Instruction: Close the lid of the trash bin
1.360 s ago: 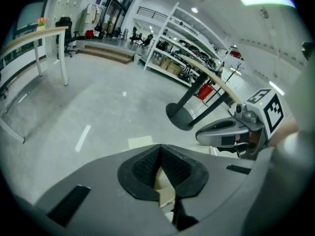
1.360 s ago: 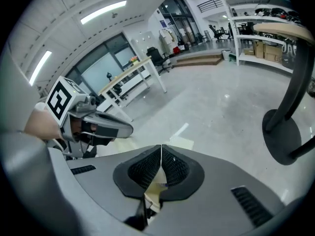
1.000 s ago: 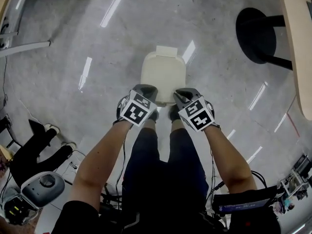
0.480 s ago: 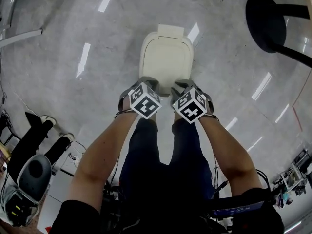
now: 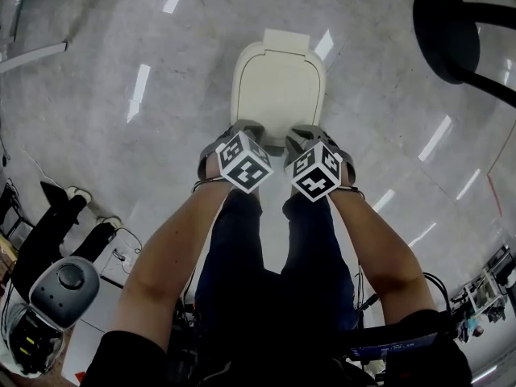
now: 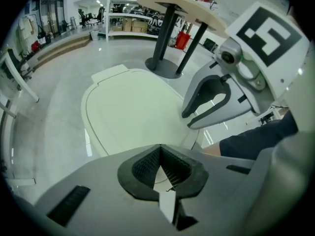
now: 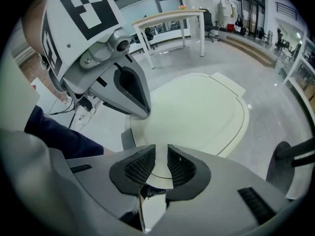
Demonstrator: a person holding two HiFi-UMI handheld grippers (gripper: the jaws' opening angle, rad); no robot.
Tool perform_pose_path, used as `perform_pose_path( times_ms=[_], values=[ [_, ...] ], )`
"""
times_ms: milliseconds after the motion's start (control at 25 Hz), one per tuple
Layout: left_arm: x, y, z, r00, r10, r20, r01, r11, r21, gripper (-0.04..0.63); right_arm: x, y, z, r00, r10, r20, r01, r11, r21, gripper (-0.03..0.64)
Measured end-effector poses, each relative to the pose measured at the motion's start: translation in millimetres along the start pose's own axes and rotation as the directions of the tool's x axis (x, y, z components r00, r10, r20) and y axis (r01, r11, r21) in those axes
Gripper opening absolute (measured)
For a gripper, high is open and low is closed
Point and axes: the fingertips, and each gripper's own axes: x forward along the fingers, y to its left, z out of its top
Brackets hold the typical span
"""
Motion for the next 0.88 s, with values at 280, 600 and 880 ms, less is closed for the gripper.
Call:
perform_pose_path(
  times_ms=[280, 600, 880],
  values=[
    [-35, 23, 26, 0.99, 0.081, 0.115, -0.06, 0.982, -0.177, -0.006, -27, -8, 29, 0.997, 0.012, 0.071, -0.012, 1.0, 0.003, 0.075],
    [-197, 6, 105, 0.936, 0.127, 0.329, -0.068, 0.981, -0.183, -0.006, -189, -12, 127, 0.943, 0.035, 0.332, -0.074, 0.992, 0.104, 0.074],
    [-375, -8, 184, 0.79, 0.135, 0.598, 0.021, 0.969, -0.246, -0.006, -378, -35, 217, 0.759, -0.109, 0.642, -0.044, 0.975, 0.218, 0.058]
  ],
)
